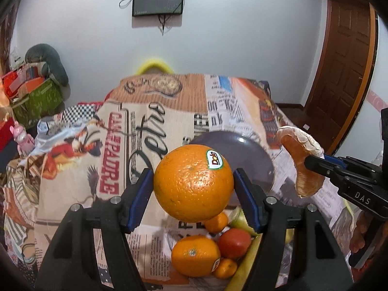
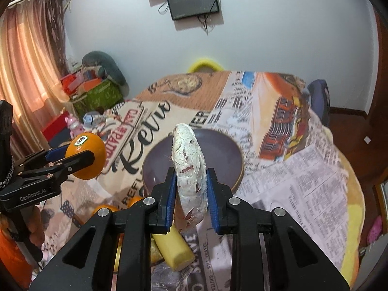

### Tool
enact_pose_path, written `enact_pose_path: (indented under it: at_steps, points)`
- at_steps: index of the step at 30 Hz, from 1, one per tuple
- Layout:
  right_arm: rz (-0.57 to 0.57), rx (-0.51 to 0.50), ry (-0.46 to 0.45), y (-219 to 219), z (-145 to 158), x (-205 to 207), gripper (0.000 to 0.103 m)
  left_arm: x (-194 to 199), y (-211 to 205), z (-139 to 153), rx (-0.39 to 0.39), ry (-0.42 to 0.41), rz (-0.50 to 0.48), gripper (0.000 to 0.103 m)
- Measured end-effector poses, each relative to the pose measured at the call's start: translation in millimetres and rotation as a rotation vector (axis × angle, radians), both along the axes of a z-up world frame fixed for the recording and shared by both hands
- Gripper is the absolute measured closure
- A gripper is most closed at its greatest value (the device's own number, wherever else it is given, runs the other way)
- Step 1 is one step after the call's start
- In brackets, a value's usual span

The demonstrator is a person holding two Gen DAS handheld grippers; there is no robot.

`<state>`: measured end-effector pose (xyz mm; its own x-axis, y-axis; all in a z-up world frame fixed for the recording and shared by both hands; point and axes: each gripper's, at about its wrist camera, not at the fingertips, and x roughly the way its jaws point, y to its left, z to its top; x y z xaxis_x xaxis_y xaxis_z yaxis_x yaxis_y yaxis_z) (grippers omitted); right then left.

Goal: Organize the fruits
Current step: 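Lower the orange onto the purple plate with the left tool while the right tool places the pale fruit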

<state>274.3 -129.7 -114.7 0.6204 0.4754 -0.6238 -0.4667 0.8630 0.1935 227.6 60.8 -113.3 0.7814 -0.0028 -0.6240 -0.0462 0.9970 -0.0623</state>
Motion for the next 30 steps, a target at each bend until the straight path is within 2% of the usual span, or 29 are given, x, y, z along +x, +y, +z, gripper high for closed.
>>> enact_pose_path:
  at_steps: [5, 11, 21, 30]
  points:
    - [-0.017, 0.013, -0.026, -5.7, 9.3, 7.5, 0.082, 6.7, -8.6, 16.6, 0.022, -0.045, -0.012, 0.036]
    - [-0.029, 0.016, -0.051, -8.5, 13.4, 23.1, 0.082, 24.6, -17.6, 18.9, 0.037, -0.052, -0.028, 0.036]
    - [-0.029, -0.007, -0.037, -2.7, 0.0, 61.7, 0.082, 68.7, -24.7, -9.7, 0.056, 0.007, -0.047, 0.036]
    - [-0.005, -0.053, 0.030, 10.7, -32.6, 92.8, 0.082, 112.7, -16.2, -47.6, 0.019, 0.119, -0.050, 0.036]
